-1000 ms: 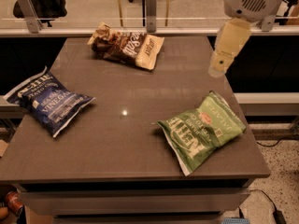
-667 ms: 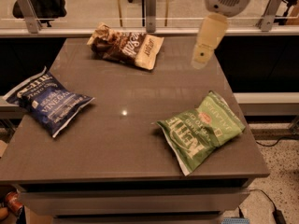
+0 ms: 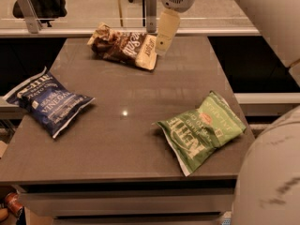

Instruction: Move brown chip bag near green jalapeno chip bag

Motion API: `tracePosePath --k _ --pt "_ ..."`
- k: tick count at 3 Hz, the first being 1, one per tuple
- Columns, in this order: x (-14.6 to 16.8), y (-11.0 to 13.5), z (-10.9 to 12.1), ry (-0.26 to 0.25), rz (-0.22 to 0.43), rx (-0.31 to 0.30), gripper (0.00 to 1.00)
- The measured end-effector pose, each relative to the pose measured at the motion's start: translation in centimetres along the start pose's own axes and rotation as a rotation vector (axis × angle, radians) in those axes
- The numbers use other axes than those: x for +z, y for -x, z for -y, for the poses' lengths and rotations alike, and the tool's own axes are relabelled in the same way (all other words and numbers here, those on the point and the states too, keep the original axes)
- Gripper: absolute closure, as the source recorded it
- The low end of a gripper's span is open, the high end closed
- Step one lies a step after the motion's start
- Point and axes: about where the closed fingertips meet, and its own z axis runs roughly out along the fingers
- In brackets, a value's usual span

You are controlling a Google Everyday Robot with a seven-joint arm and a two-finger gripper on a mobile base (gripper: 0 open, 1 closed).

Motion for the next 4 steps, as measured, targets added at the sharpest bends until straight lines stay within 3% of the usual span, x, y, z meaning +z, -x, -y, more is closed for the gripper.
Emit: tracePosePath --k 2,4 --pt "0.1 0.7 0.3 -0.022 0.038 0.015 0.00" --pt "0.5 5.0 1.4 -0.080 0.121 -0.020 0.00"
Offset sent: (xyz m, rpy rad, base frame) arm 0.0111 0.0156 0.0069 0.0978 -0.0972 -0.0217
